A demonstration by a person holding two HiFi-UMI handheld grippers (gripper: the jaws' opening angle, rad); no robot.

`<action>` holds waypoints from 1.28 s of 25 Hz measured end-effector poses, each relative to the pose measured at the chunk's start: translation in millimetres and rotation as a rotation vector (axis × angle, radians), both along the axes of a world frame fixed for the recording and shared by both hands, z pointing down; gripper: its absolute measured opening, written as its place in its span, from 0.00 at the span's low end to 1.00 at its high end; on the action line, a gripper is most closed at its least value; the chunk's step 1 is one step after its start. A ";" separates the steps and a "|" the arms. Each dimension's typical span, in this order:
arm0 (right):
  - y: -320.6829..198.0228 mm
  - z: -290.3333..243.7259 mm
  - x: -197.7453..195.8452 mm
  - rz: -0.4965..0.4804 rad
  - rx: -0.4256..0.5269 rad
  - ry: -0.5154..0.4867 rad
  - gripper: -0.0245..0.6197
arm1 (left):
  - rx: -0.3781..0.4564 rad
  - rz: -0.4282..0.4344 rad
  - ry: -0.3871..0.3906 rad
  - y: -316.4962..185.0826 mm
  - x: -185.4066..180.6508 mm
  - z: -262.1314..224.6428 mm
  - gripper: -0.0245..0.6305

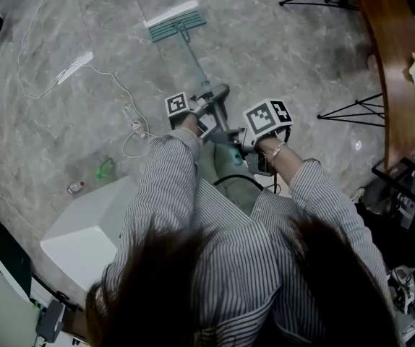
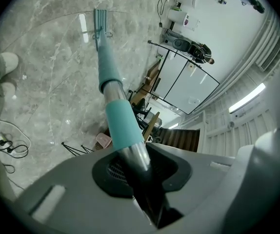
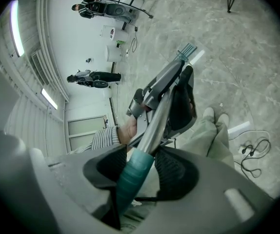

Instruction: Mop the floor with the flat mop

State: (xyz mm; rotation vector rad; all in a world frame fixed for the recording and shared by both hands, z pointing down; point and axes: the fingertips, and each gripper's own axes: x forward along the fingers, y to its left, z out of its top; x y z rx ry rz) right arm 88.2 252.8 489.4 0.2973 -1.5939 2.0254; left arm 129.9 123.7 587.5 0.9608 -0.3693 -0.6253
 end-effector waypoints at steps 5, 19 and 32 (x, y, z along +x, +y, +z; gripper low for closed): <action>0.9 -0.3 -0.2 -0.006 -0.003 -0.003 0.32 | -0.001 -0.007 0.001 0.3 -0.2 1.2 0.15; 1.8 0.2 -2.9 -0.005 -0.018 -0.009 0.32 | -0.017 -0.015 0.003 0.4 -1.5 1.2 0.14; 10.6 1.4 -8.5 -0.010 -0.012 -0.002 0.32 | -0.010 -0.006 0.001 8.5 -6.3 2.1 0.14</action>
